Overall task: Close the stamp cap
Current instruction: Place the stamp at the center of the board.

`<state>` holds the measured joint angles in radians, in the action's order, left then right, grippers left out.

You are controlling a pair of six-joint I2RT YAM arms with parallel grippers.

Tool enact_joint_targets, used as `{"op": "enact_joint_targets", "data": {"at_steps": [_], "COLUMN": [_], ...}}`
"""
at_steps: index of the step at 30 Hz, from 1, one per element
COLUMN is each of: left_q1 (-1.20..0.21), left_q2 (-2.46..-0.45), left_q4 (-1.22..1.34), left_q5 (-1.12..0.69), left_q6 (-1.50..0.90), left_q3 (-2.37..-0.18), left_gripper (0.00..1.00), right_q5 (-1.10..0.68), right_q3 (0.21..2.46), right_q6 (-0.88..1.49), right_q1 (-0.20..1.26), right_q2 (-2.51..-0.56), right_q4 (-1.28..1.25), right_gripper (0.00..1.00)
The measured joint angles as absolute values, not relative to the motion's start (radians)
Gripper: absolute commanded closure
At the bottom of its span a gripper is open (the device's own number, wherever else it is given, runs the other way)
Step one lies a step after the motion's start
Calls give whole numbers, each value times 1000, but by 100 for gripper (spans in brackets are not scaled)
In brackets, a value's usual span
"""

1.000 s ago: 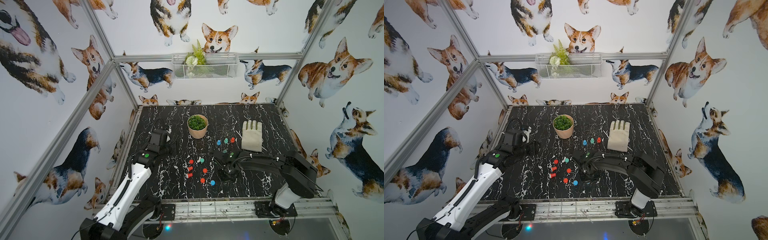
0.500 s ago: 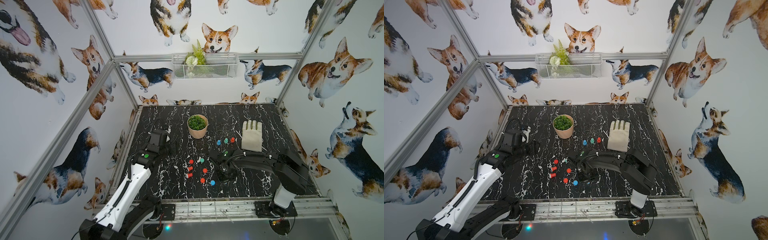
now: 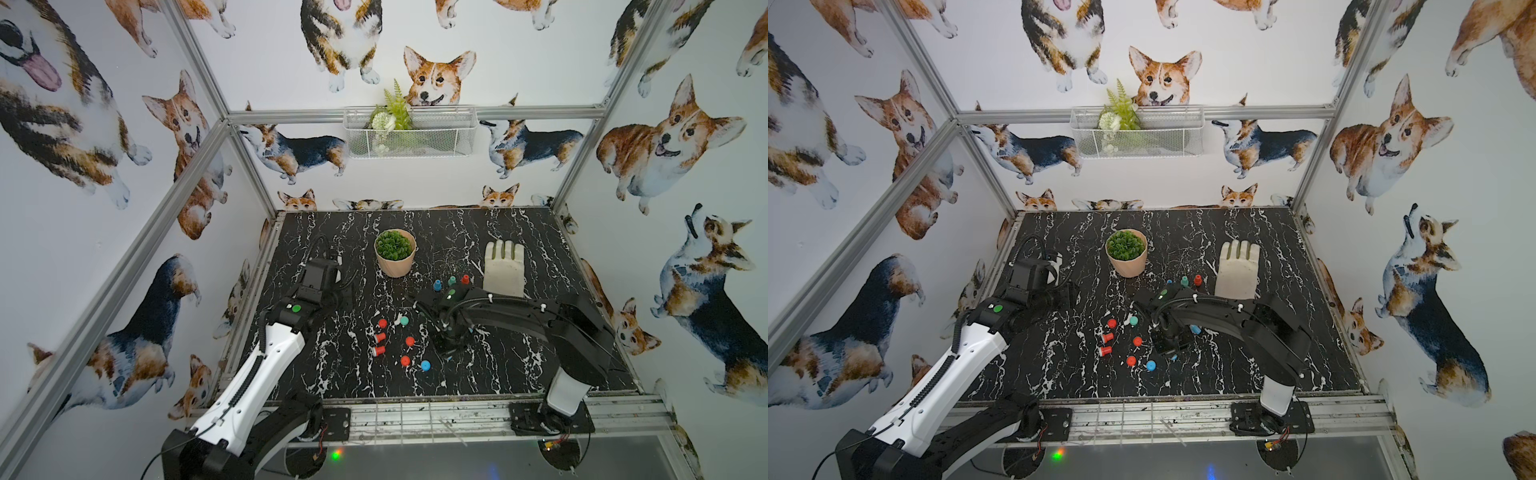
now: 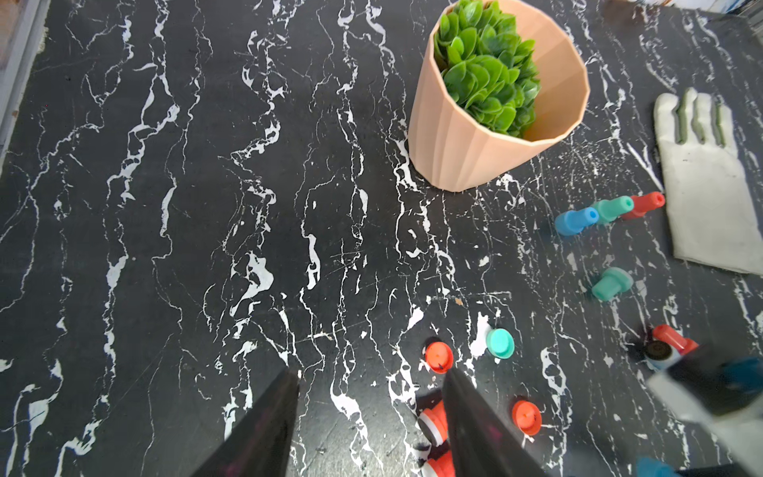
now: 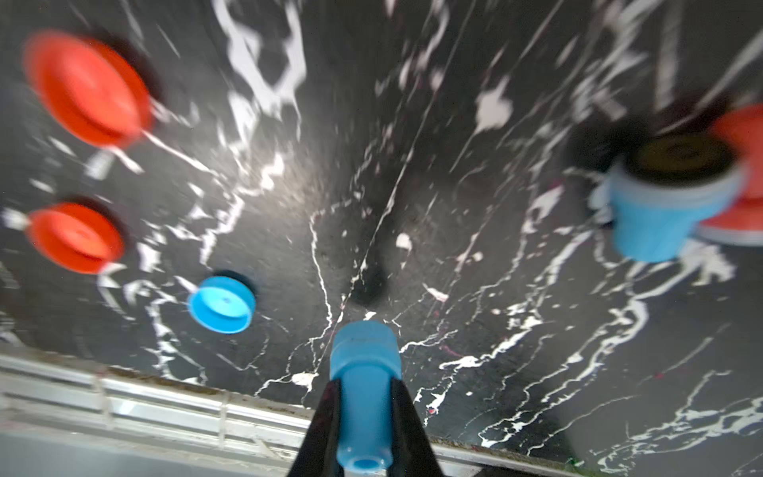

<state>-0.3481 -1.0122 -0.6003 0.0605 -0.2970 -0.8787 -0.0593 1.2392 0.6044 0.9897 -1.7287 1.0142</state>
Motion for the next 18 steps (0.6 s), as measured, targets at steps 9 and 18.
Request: {"op": "enact_joint_targets", "data": {"at_steps": [9,18], "left_q1": [-374,-410], "left_q2": [-1007,-989], "left_q4": [-621,-633], "left_q5": [82,100], "left_q6": [-294,-291], "left_q3": [-881,-886], "left_gripper": [40,40], "right_q5": [-60,-50], "right_q3": [1330,1492], "right_q6": [512,408], "right_q1": [837,605], "right_q2": [-1669,-1750], "right_q4": [1087,1116], "right_gripper": [100,100]}}
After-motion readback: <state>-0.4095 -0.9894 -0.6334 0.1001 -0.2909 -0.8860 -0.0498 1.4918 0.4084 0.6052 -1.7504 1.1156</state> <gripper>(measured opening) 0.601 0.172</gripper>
